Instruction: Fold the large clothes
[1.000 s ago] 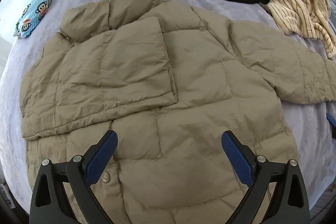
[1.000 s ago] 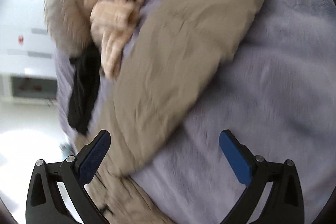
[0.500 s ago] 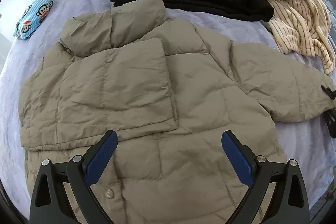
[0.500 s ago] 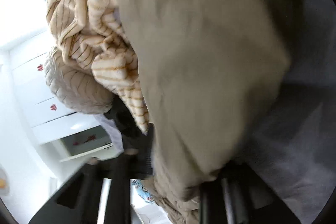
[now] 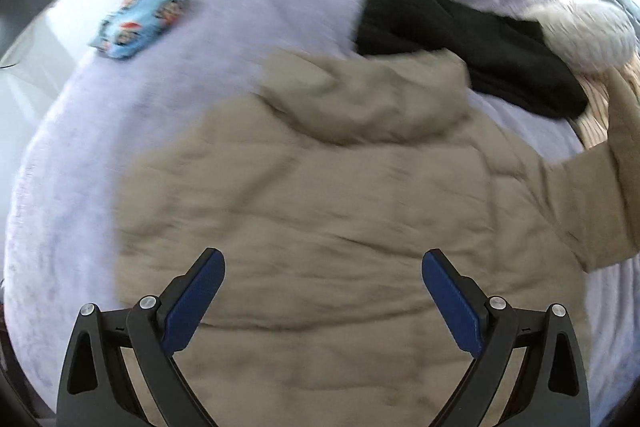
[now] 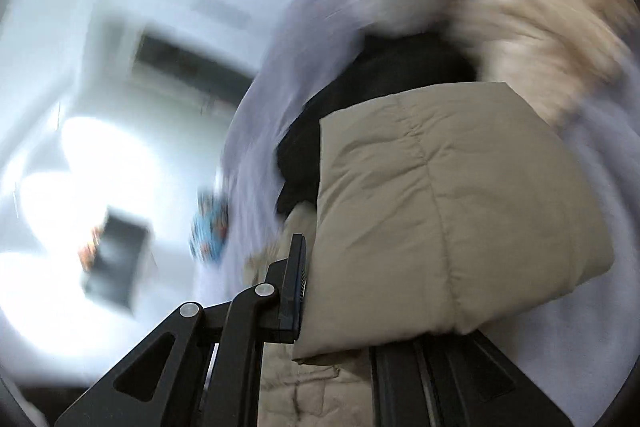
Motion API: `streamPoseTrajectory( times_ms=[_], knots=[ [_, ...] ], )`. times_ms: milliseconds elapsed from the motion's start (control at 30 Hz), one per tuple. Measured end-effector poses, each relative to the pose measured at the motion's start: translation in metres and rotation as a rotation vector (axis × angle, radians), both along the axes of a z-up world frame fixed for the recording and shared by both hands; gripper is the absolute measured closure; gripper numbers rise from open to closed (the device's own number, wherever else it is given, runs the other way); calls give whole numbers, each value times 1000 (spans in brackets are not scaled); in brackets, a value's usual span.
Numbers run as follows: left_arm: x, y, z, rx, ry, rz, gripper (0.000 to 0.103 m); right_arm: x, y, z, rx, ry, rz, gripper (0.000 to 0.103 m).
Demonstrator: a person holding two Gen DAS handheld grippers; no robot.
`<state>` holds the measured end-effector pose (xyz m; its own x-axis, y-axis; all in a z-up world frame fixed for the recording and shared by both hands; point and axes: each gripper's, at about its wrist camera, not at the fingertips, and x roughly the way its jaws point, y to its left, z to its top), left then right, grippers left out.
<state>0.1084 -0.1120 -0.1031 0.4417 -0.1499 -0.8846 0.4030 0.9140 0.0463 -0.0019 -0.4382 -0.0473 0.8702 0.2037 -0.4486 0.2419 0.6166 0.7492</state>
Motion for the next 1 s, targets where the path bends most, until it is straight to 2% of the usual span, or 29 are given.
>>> streamPoseTrajectory(
  times_ms=[100, 200, 233, 333, 400, 500, 567, 600, 633, 700, 733, 800, 900, 967, 1000],
  knots=[
    [12, 34, 7, -18, -44, 41, 3, 57, 81, 4, -142, 40, 165, 91],
    [24, 69, 3, -15, -53, 94, 3, 101, 154, -26, -209, 134, 279, 91],
    [26, 76, 0, -14, -48, 108, 3, 115, 176, -45, -216, 187, 307, 91],
    [30, 98, -14, -32, -14, 154, 3, 136, 196, -92, -168, 310, 305, 91],
    [30, 106, -28, -37, 17, 170, 3, 135, 198, -118, -90, 356, 265, 91],
    [27, 104, -45, -46, 57, 165, 3, 126, 196, -141, -22, 374, 230, 91],
    [25, 100, -50, -57, 64, 146, 3, 124, 193, -144, 3, 394, 229, 88],
    [25, 98, -51, -60, 65, 138, 3, 124, 192, -140, -1, 410, 233, 77],
    [25, 95, -51, -65, 65, 128, 3, 120, 190, -136, -4, 411, 237, 55],
    [27, 92, -49, -80, 58, 119, 3, 111, 186, -121, 9, 385, 236, 23],
    [29, 91, -48, -85, 55, 118, 3, 101, 183, -110, 32, 350, 220, 23],
    [33, 92, -46, -96, 56, 122, 3, 83, 172, -97, 70, 302, 172, 23],
    [37, 98, -40, -109, 53, 132, 3, 67, 145, -92, 97, 288, 56, 25],
    [40, 108, -35, -120, 41, 139, 3, 65, 130, -92, 100, 291, -6, 61],
    [41, 112, -33, -124, 38, 145, 3, 66, 125, -92, 96, 300, -26, 88]
  ],
)
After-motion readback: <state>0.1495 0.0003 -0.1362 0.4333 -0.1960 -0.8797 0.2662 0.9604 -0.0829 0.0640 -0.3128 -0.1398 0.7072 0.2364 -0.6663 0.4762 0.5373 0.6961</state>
